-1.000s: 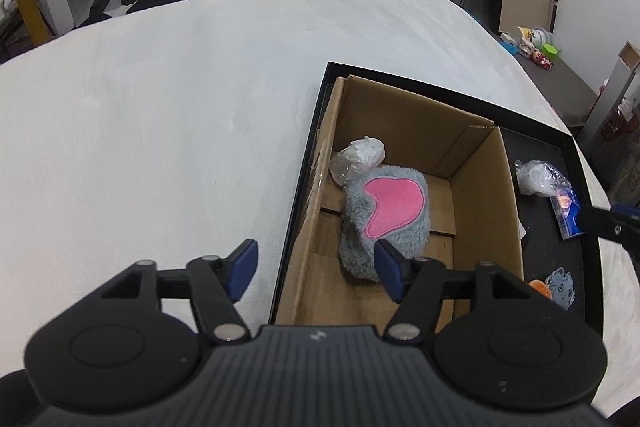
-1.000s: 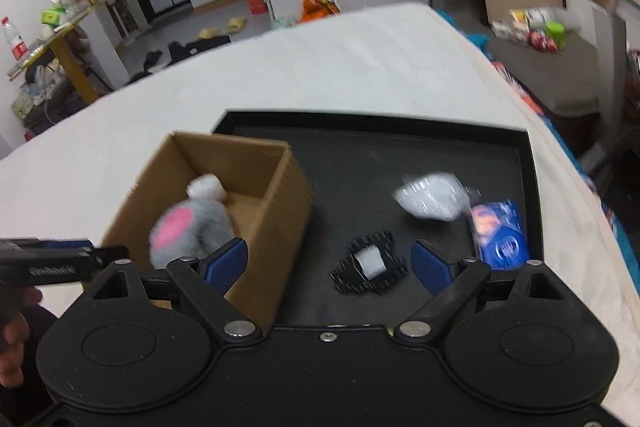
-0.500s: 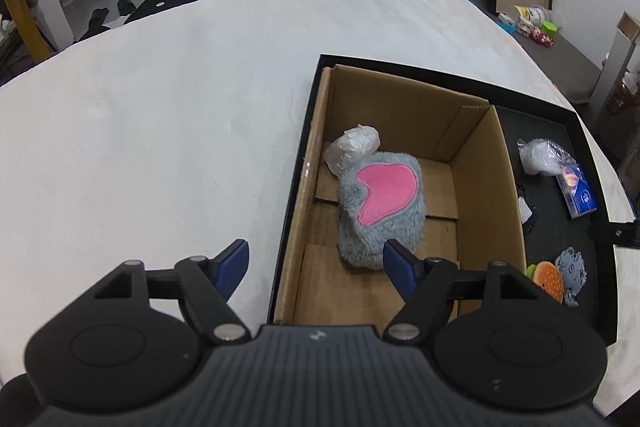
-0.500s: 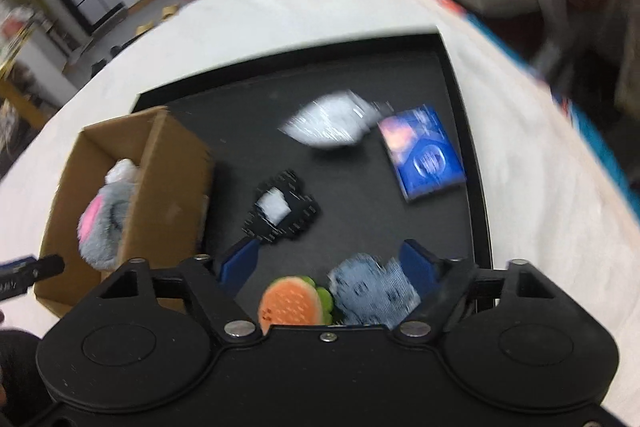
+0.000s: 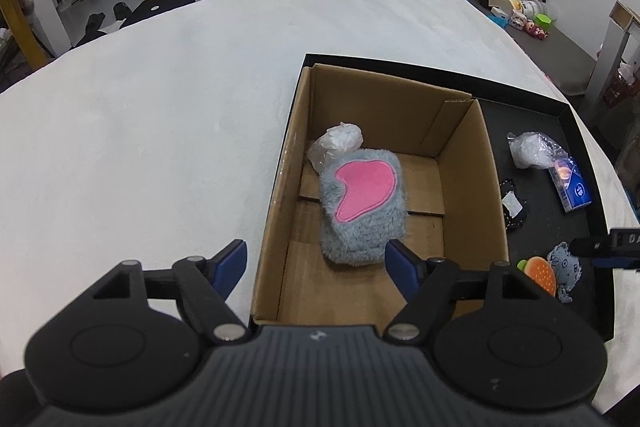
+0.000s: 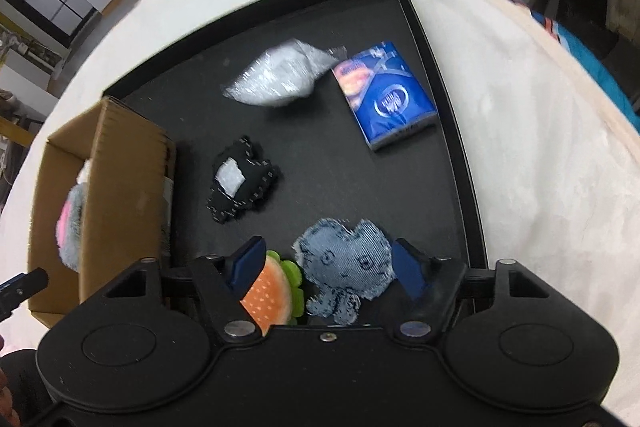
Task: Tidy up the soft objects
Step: 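Move the right gripper to the denim plush and grasp it, then carry the denim plush with the right gripper and release it into the box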
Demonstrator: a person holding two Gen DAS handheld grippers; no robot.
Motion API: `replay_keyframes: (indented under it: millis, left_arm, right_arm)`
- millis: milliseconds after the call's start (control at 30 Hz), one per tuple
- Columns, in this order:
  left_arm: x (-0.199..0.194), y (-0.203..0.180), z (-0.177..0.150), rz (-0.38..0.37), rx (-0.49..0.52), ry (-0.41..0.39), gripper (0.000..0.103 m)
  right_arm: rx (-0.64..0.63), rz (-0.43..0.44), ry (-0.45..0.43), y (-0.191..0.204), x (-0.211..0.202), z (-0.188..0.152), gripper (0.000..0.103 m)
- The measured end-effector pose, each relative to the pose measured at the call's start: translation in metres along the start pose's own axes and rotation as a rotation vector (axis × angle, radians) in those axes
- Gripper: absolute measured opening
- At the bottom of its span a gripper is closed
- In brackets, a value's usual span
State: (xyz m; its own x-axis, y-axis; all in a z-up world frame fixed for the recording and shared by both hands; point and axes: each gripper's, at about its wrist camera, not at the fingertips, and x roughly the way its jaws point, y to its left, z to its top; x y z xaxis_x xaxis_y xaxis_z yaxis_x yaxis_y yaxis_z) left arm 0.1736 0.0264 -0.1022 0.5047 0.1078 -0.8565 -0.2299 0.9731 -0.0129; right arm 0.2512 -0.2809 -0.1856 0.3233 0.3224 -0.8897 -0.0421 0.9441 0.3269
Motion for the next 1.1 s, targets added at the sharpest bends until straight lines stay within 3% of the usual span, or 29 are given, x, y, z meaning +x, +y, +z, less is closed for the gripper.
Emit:
replay_keyframes:
  millis: [367, 467, 633, 1100]
  left_arm:
    - [0.001, -0.007, -0.005, 0.015, 0.018, 0.006, 0.075]
    - [0.004, -0.005, -0.007, 0.018, 0.011, 0.016, 0.075]
    - [0.006, -0.004, -0.008, 0.027, 0.013, 0.022, 0.075]
    - [0.003, 0.005, -0.005, 0.044, -0.001, 0.01, 0.075]
  right_arm:
    - [-0.043, -0.07, 0.062, 0.006, 0.03, 0.0, 0.063]
    - [-0.071, -0.089, 0.072, 0.014, 0.037, -0.003, 0.055]
    - [-0.103, -0.093, 0.064, 0.02, 0.038, -0.007, 0.043]
    - [-0.083, -0.031, -0.044, 0.013, -0.002, 0.0, 0.041]
